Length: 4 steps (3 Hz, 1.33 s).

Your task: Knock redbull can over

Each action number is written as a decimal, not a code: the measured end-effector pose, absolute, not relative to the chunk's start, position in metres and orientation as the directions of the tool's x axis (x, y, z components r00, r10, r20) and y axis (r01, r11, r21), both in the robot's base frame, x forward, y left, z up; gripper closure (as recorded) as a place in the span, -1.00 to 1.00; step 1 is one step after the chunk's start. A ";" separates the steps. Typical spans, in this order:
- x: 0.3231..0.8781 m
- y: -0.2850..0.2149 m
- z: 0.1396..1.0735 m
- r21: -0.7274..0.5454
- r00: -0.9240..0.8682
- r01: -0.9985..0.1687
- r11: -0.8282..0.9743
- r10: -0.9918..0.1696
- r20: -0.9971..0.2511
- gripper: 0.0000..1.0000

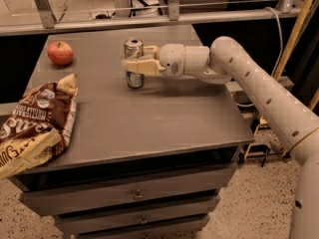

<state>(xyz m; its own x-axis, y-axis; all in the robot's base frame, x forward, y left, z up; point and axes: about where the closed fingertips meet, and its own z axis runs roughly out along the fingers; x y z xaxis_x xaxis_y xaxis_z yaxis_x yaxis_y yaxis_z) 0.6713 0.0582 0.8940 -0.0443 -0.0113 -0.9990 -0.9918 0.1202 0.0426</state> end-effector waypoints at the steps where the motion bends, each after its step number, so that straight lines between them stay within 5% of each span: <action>1: 0.673 0.045 0.911 0.020 -0.030 -0.991 0.130 -0.078 -0.997 1.00; 2: 0.670 0.051 0.937 -0.025 -0.011 -0.992 0.121 -0.289 -0.957 1.00; 4: 0.652 0.074 0.936 -0.027 -0.101 -0.988 0.149 -0.781 -0.617 1.00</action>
Offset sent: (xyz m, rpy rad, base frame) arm 0.0145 -0.0549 0.0574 -0.8026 0.0209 -0.0902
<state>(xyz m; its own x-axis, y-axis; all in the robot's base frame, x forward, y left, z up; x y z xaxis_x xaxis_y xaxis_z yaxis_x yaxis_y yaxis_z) 0.6524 0.0737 0.9357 -0.1010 -0.7807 -0.6166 -0.9885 0.1490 -0.0267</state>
